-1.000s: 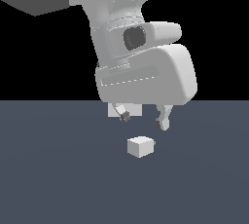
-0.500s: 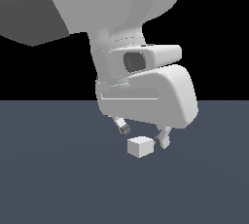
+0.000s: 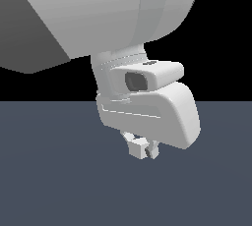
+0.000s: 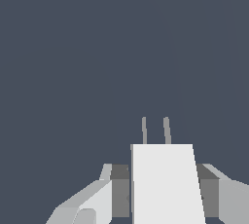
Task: Plug the charger into the wall socket.
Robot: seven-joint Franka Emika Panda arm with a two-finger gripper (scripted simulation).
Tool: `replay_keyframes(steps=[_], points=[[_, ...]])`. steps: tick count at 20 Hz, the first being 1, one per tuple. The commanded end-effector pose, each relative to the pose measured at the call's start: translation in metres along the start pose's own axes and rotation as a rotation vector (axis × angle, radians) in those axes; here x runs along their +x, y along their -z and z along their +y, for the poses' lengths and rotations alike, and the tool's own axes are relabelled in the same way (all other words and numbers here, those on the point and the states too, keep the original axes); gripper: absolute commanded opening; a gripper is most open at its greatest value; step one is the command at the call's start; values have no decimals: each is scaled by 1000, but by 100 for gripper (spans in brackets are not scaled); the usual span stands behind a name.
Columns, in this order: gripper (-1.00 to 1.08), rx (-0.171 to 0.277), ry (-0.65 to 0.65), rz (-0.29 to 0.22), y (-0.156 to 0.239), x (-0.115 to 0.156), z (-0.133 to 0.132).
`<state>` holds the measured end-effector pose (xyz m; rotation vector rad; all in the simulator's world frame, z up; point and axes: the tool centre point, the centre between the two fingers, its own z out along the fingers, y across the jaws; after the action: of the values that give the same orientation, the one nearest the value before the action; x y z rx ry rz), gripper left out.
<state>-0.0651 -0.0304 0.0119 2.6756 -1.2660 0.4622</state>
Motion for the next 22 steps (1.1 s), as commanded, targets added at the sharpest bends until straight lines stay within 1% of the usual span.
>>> replay_keyframes(steps=[1, 13, 17, 22], points=[[-100, 0, 0, 0, 0, 0, 0], [-100, 4, 10, 1, 1, 2, 0], [-100, 17, 47, 2, 3, 5, -1], [-100, 46, 125, 4, 8, 11, -4]])
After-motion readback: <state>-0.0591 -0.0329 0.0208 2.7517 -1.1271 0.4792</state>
